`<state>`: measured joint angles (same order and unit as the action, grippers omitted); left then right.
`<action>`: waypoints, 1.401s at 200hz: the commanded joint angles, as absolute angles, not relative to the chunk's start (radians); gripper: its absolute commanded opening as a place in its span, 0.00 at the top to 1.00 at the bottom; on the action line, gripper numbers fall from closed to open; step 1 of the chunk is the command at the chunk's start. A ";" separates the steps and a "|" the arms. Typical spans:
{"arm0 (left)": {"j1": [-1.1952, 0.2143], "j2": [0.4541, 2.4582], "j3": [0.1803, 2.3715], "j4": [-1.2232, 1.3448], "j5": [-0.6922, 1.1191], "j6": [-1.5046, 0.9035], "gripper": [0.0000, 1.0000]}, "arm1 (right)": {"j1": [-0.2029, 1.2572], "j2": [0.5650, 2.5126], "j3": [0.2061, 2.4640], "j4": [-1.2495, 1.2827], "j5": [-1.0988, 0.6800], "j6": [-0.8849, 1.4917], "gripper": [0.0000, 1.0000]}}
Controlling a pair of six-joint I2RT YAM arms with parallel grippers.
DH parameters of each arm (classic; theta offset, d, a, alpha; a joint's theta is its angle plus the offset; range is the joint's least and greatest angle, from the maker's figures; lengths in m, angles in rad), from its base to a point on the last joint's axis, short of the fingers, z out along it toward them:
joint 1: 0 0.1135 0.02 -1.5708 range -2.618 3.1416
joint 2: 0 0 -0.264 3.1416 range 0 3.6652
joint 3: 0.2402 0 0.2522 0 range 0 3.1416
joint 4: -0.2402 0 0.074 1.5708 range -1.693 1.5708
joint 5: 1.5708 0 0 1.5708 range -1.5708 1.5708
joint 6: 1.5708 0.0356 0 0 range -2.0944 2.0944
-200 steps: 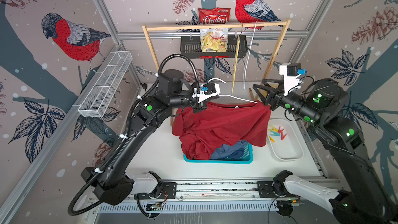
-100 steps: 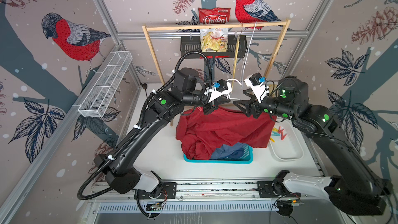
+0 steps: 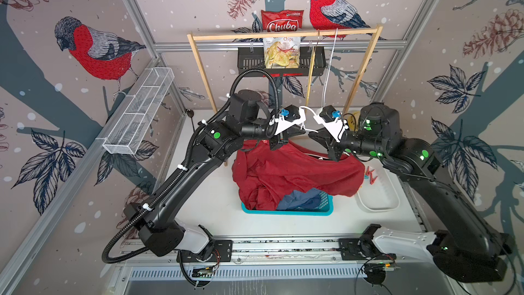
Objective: Remove the clothespins securing t-shirts to the hanger
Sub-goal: Adjust the hanger, then remove the clothespin from the hanger.
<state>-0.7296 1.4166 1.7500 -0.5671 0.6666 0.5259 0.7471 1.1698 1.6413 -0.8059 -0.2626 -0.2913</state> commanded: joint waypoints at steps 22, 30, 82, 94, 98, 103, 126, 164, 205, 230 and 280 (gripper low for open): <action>-0.730 1.330 1.704 -0.487 0.712 0.507 0.56 | 0.737 1.164 1.695 -0.772 -0.309 -0.350 1.00; -0.727 1.308 1.694 -0.466 0.680 0.491 0.46 | 0.734 1.167 1.707 -0.786 -0.329 -0.356 1.00; -0.595 1.216 1.702 -0.485 0.716 0.346 0.27 | 0.694 1.153 1.703 -0.864 -0.417 -0.382 1.00; -0.533 1.178 1.669 -0.472 0.780 0.327 0.24 | 0.681 1.145 1.695 -0.875 -0.456 -0.382 1.00; -0.509 1.164 1.649 -0.462 0.806 0.322 0.24 | 0.676 1.143 1.696 -0.877 -0.470 -0.381 1.00; -0.479 1.147 1.625 -0.445 0.840 0.317 0.24 | 0.672 1.143 1.697 -0.884 -0.487 -0.382 1.00; -0.360 1.098 1.551 -0.391 0.979 0.313 0.25 | 0.665 1.151 1.723 -0.915 -0.544 -0.386 1.00; -0.325 1.090 1.464 -0.381 1.082 0.379 0.28 | 0.657 1.163 1.729 -0.950 -0.641 -0.393 1.00; -0.317 1.141 1.503 -0.496 1.132 0.421 0.27 | 0.656 1.152 1.703 -0.947 -0.651 -0.390 1.00; -0.307 1.168 1.522 -0.537 1.155 0.436 0.27 | 0.655 1.150 1.707 -0.949 -0.682 -0.394 1.00; -0.298 1.201 1.514 -0.551 1.265 0.431 0.43 | 0.652 1.158 1.710 -0.951 -0.710 -0.394 1.00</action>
<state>-0.3019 1.1938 1.5131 -0.5358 1.1843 0.4179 0.6540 1.1530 1.7031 -0.9619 -0.6731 -0.3908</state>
